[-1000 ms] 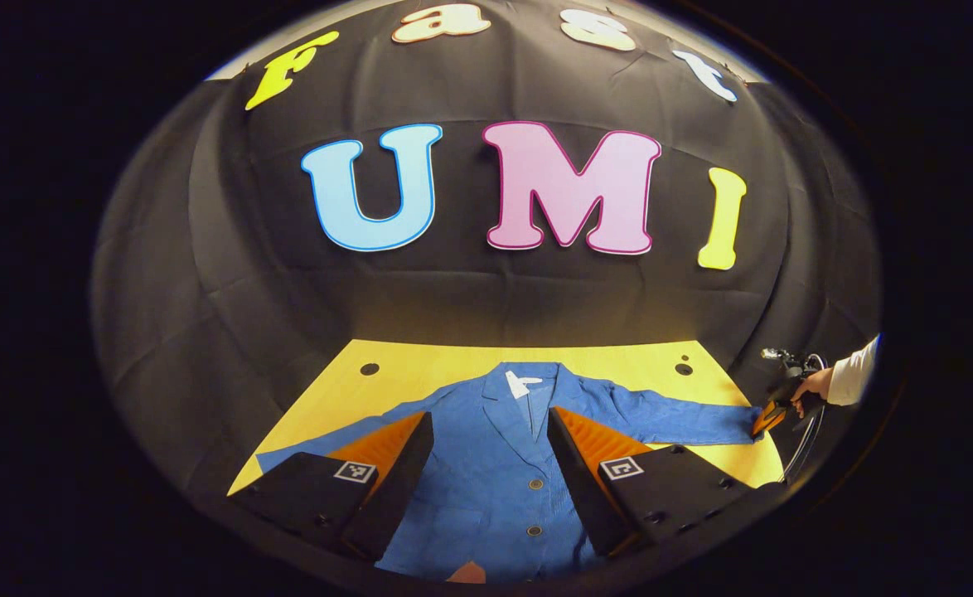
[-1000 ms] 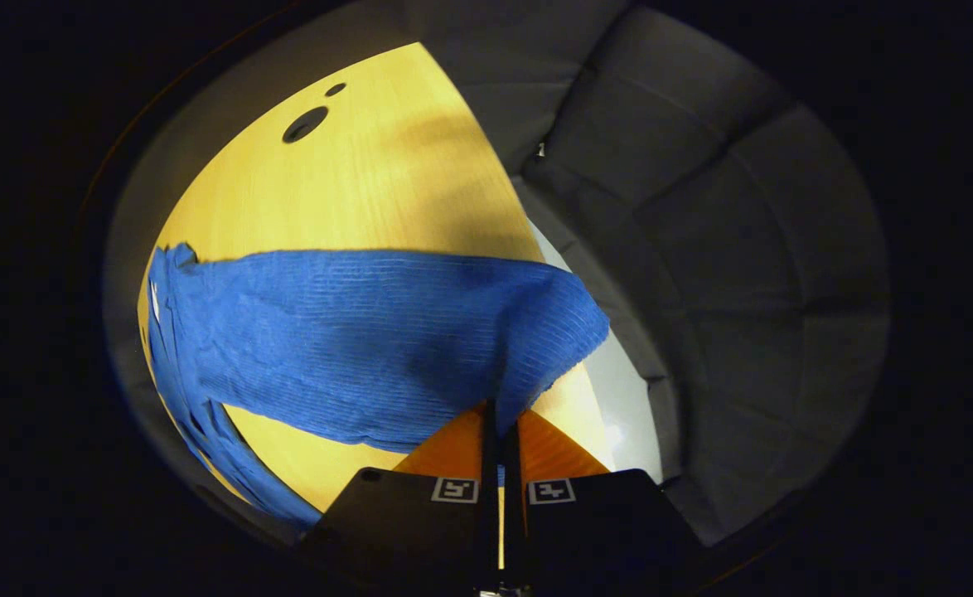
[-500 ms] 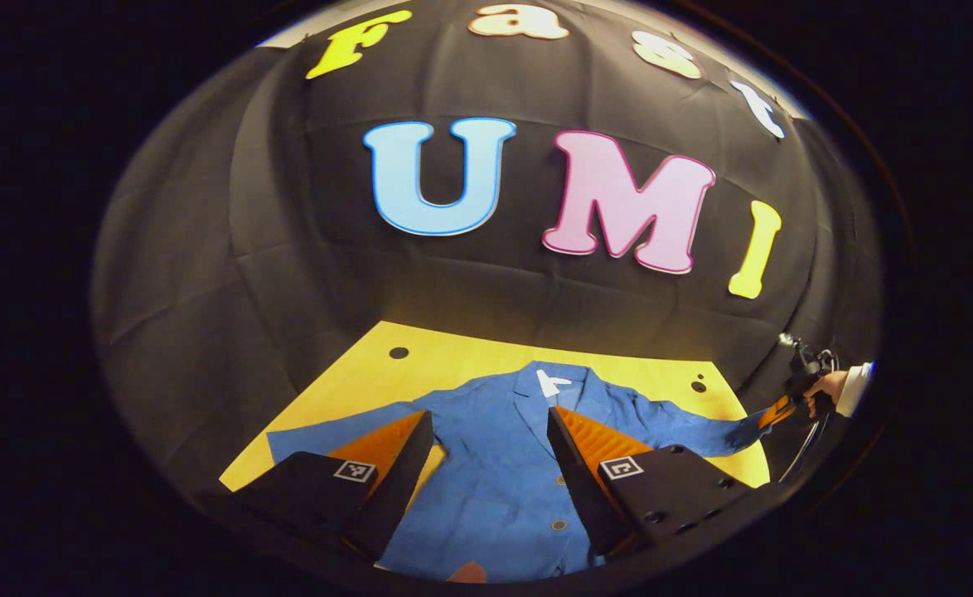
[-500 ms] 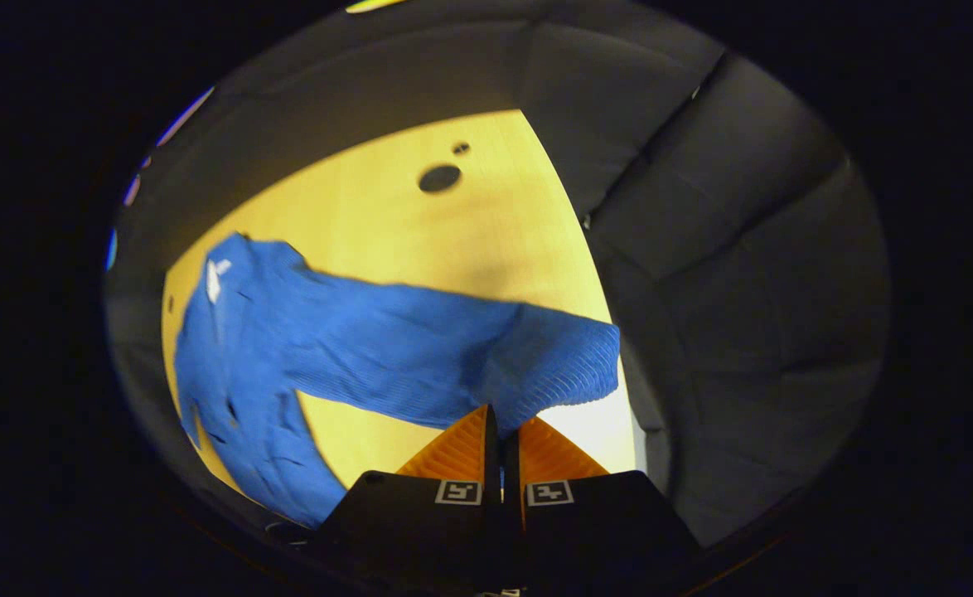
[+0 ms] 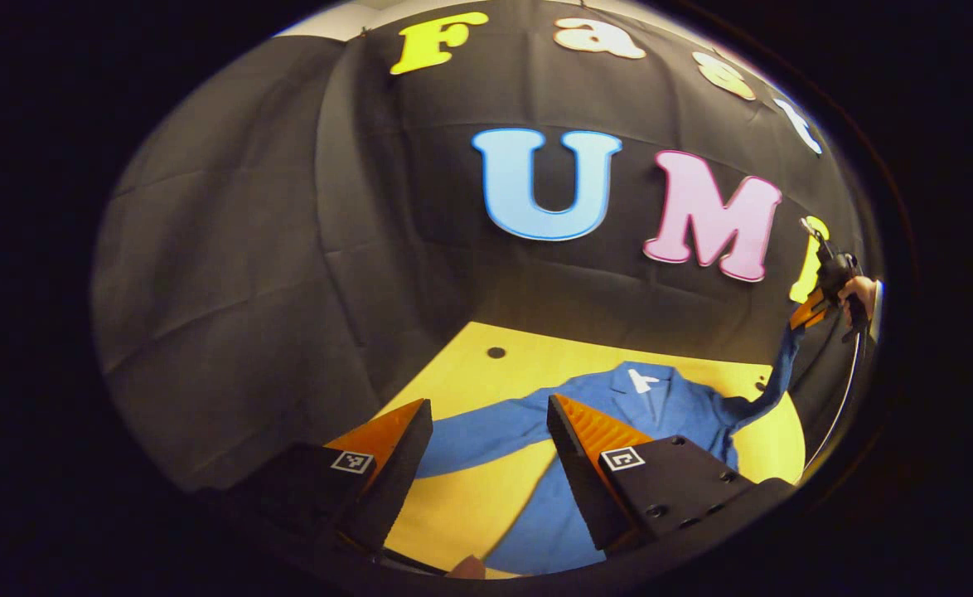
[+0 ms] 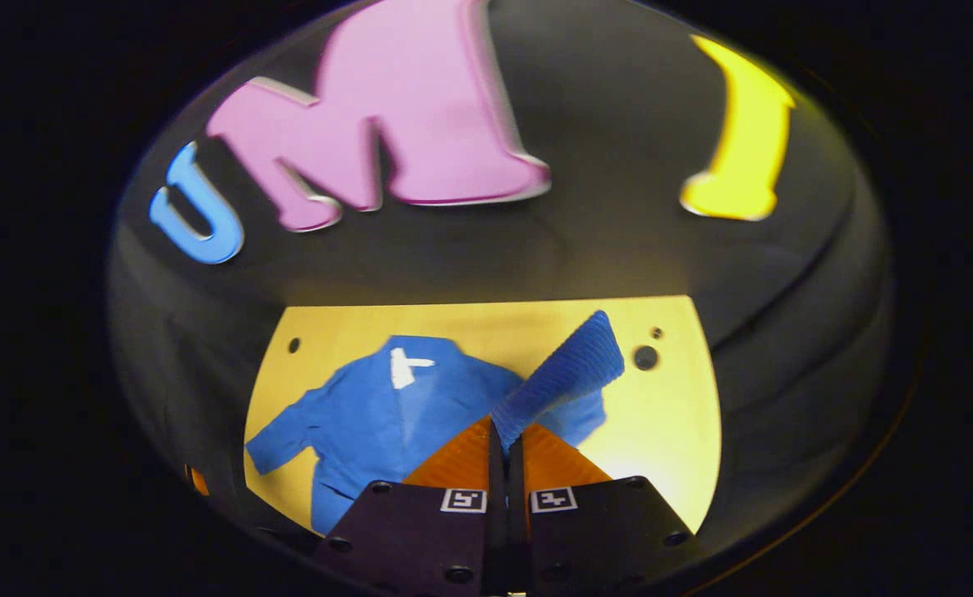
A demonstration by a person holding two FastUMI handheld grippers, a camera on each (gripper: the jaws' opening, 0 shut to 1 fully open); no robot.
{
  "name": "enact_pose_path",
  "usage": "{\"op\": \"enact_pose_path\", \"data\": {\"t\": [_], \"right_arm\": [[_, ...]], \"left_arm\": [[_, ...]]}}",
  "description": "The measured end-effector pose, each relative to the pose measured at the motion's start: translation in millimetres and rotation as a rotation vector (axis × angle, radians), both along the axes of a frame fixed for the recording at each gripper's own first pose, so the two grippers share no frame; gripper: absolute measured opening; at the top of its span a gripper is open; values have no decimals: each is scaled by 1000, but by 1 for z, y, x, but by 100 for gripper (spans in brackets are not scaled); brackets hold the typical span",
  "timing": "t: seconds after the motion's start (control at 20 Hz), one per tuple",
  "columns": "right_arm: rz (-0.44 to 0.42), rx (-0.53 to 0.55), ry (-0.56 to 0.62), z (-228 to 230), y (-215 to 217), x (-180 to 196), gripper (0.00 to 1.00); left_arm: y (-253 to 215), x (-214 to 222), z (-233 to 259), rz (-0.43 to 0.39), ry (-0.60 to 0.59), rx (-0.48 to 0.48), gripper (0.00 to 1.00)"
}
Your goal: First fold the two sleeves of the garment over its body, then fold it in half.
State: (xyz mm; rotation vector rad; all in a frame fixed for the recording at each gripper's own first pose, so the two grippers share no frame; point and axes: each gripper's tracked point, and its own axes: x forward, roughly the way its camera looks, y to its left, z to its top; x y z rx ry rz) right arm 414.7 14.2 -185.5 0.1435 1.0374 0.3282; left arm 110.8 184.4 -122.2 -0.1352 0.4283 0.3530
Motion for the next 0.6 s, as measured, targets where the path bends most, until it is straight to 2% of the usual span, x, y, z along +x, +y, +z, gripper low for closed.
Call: {"op": "enact_pose_path", "data": {"t": [0.05, 0.2, 0.3, 0.5, 0.6], "right_arm": [[42, 12, 3, -8, 40, -3, 5], [190, -49, 9, -51, 132, -12, 5], [234, -70, 73, -96, 188, -24, 5], [290, -118, 215, -192, 246, -55, 5], [330, -143, 287, -233, 271, -84, 5]], "left_arm": [[14, -8, -5, 29, 7, -16, 82], [48, -36, -26, 108, 37, -35, 82], [63, -56, -40, 155, 69, -21, 82], [76, -87, -69, 217, 140, -40, 82], [76, -98, -80, 237, 149, -61, 82]]}}
